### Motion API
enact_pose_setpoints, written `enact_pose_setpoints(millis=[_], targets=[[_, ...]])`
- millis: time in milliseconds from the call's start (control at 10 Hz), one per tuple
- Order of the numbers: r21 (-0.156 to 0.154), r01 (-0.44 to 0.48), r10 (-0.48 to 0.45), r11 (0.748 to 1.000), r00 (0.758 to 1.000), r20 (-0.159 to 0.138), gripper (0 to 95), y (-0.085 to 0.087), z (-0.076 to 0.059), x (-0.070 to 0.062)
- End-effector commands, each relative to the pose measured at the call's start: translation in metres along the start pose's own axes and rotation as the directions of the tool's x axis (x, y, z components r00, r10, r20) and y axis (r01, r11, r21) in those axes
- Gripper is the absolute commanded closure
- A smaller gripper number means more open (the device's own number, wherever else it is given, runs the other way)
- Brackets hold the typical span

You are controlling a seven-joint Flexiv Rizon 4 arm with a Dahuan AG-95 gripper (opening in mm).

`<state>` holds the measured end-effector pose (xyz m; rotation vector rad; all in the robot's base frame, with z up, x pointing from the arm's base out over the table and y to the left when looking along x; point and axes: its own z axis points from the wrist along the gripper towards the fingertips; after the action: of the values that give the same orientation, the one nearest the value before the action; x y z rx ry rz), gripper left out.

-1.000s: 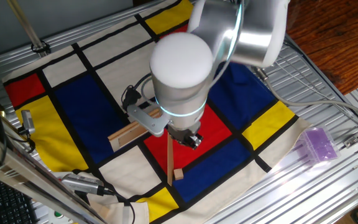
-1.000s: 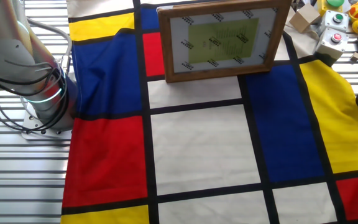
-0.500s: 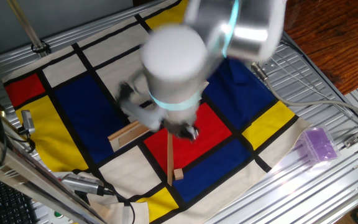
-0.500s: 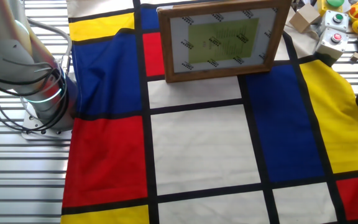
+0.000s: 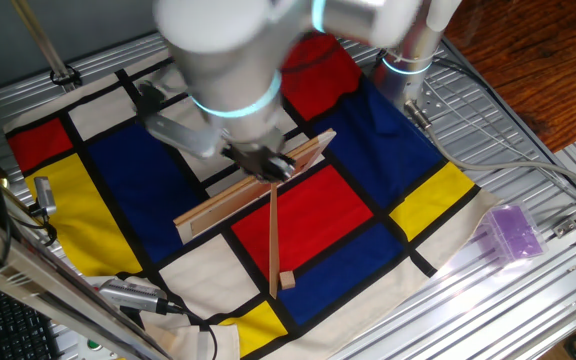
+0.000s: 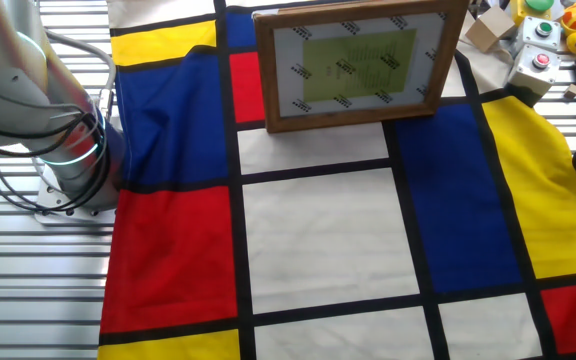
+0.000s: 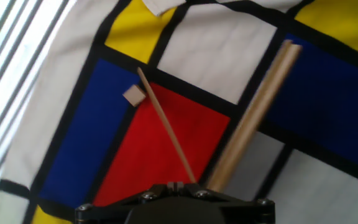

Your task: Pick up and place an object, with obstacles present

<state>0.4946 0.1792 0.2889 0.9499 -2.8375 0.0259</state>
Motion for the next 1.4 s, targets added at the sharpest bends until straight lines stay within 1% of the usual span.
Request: enact_pose_setpoints(millis=[100, 200, 400, 600, 700, 900, 1100, 1200, 1300, 1400], targets=[[0.0, 0.043, -0.043, 0.999, 0.999, 0.007, 95.0, -0.027, 0.01, 0.007], [0.002, 0.051, -0.051, 0.999, 0.999, 0.007, 95.0, -0.034, 0.013, 0.007], [0.006, 0.023, -0.023, 1.0, 1.0, 0.002, 95.0, -0.051, 0.027, 0.003], [0.008, 0.025, -0.025, 1.0, 1.0, 0.012, 95.0, -0.065, 0.044, 0.001], [0.005, 0.029, -0.029, 1.0, 0.999, 0.018, 95.0, -0.069, 0.049, 0.002], [0.007, 0.027, -0.027, 1.0, 0.999, 0.016, 95.0, -0.075, 0.059, 0.002], [0.012, 0.024, -0.024, 1.0, 1.0, 0.006, 95.0, -0.079, 0.066, 0.002], [0.013, 0.022, -0.022, 1.0, 1.0, 0.008, 95.0, -0.08, 0.067, 0.002], [0.018, 0.02, -0.02, 1.0, 1.0, 0.003, 95.0, -0.08, 0.069, 0.003], [0.02, 0.025, -0.025, 0.999, 1.0, 0.007, 95.0, -0.08, 0.075, 0.007]])
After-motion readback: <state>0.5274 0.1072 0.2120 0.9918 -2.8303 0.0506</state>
